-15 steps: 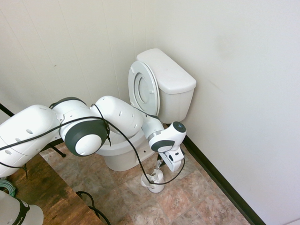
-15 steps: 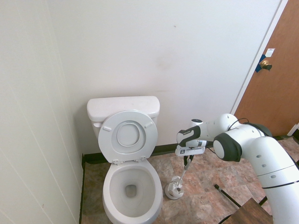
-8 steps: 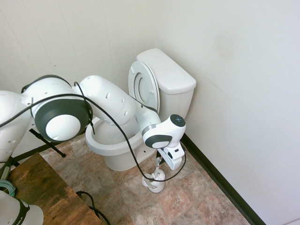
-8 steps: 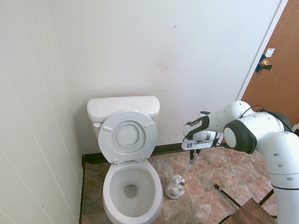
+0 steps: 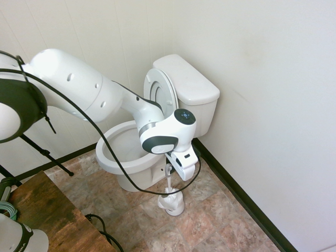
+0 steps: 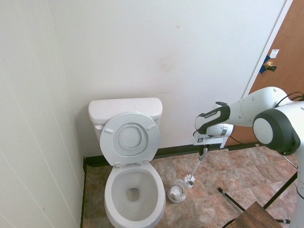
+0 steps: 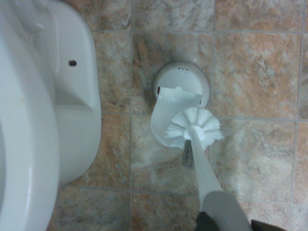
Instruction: Clean the toilet
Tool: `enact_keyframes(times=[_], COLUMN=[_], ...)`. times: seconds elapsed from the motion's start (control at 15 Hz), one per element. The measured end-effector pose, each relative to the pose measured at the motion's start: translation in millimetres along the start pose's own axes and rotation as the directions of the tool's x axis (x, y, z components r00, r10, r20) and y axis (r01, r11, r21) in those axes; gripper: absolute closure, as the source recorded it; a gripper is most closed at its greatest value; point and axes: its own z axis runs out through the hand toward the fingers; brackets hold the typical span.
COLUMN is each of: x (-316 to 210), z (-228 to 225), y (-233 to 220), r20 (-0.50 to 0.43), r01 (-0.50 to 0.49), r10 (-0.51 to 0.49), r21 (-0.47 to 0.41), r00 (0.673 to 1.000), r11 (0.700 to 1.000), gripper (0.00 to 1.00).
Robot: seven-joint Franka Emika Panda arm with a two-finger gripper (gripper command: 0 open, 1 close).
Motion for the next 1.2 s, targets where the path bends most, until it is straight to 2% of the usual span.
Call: enact_keyframes(times=[0.33, 0.8, 1.2], x=[-35, -139, -236], z=[-59, -106, -133], y=[-24, -34, -66], r20=[-0.053, -0.097, -0.122], r01=[0.032, 0.132, 0.289], r10=[-0.03, -0.126, -0.276], r21=[0.051, 0.067, 0.104], r00=[0.998, 0.987, 0.953], r11=[0.998, 0.989, 0.952], gripper=[1.0, 1.0, 1.0])
